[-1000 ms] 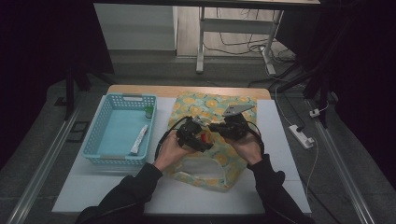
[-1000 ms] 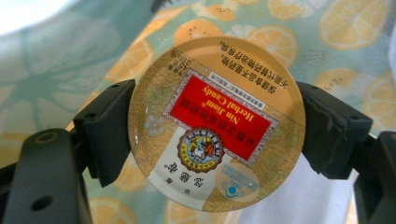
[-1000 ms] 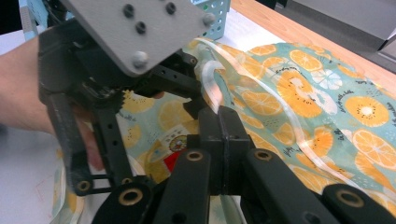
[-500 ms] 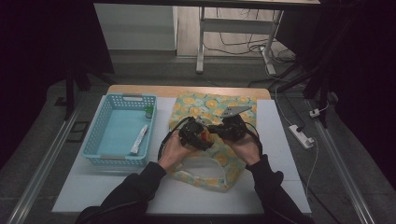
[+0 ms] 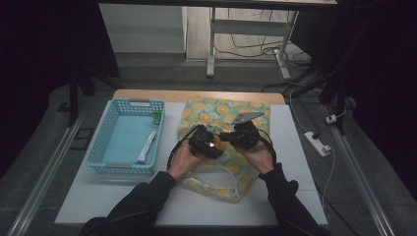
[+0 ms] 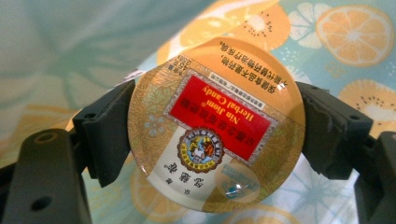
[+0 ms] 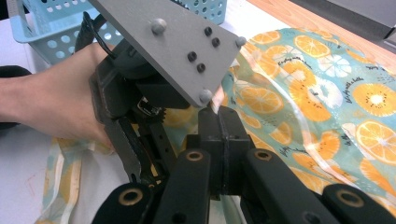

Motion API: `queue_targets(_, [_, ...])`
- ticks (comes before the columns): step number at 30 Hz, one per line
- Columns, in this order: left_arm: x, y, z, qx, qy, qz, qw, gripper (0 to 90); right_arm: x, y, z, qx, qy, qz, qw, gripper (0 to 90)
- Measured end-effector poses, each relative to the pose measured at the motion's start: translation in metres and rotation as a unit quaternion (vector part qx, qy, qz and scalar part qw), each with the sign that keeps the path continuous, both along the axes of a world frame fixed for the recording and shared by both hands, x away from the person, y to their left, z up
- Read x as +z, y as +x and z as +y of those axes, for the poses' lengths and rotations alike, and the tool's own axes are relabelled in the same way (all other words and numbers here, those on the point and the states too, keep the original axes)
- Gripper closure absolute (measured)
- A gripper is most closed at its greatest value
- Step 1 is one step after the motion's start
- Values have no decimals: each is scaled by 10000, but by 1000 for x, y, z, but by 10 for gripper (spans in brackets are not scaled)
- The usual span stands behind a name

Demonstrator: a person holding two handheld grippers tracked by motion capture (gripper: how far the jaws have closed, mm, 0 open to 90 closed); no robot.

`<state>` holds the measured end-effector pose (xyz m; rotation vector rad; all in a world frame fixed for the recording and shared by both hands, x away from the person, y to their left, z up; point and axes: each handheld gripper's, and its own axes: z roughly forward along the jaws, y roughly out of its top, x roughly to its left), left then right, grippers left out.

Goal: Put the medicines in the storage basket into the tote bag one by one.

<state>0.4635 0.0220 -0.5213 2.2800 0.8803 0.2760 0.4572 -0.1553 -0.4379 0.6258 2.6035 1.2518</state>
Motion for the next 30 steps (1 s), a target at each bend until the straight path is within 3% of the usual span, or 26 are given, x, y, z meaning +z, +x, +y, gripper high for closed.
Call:
queue_targets(10, [11, -2, 6, 25, -413, 44, 9991, 112, 1, 2, -4, -42, 30, -5, 10000, 900])
queue_targets(15, [17, -5, 7, -22, -453, 121, 9989, 82, 3, 2, -6, -50, 50, -32, 10000, 900])
queue_targets(27, [38, -19, 10, -236, -850, 340, 9955, 16, 5, 2, -10, -94, 106, -69, 9999, 900])
queue_targets(30, [42, -24, 9, -320, -838, 397, 9952, 1, 5, 2, -10, -98, 108, -73, 9999, 900])
